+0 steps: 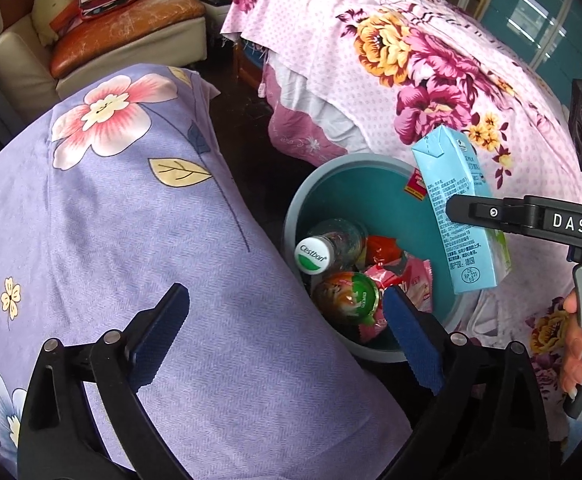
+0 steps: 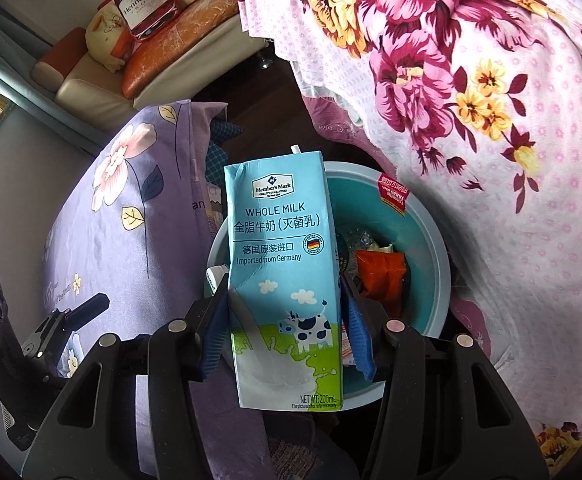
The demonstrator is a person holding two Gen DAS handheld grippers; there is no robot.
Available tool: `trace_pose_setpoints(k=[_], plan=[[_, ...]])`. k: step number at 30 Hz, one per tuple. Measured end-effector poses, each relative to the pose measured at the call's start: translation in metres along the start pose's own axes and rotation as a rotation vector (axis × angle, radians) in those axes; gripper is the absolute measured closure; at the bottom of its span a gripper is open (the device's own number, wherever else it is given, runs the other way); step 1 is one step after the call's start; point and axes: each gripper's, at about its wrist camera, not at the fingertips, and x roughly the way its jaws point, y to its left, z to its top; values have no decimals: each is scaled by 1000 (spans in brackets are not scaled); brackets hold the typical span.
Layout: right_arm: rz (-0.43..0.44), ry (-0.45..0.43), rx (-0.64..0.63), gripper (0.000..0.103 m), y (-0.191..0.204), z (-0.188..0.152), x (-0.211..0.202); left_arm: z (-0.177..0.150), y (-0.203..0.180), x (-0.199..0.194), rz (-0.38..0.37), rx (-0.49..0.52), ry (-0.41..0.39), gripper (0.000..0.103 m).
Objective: Collect trash
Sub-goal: 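Open the left gripper to drop the egg cup while the right drops the milk carton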
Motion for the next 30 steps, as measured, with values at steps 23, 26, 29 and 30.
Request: trace_pose_setpoints(k=[23, 26, 29, 30], plan=[[-17, 38, -12, 25, 10, -4, 4, -8, 11, -3, -15, -53, 7, 5], [-23, 31, -18, 19, 10, -8, -2, -10, 10, -8, -9, -53, -2, 5], [-31, 19, -32, 16, 13, -13, -10, -12, 9, -16, -4, -52, -13, 5], [-33, 14, -38, 13, 14, -15, -13, -12, 8, -19, -4, -50, -17, 5]])
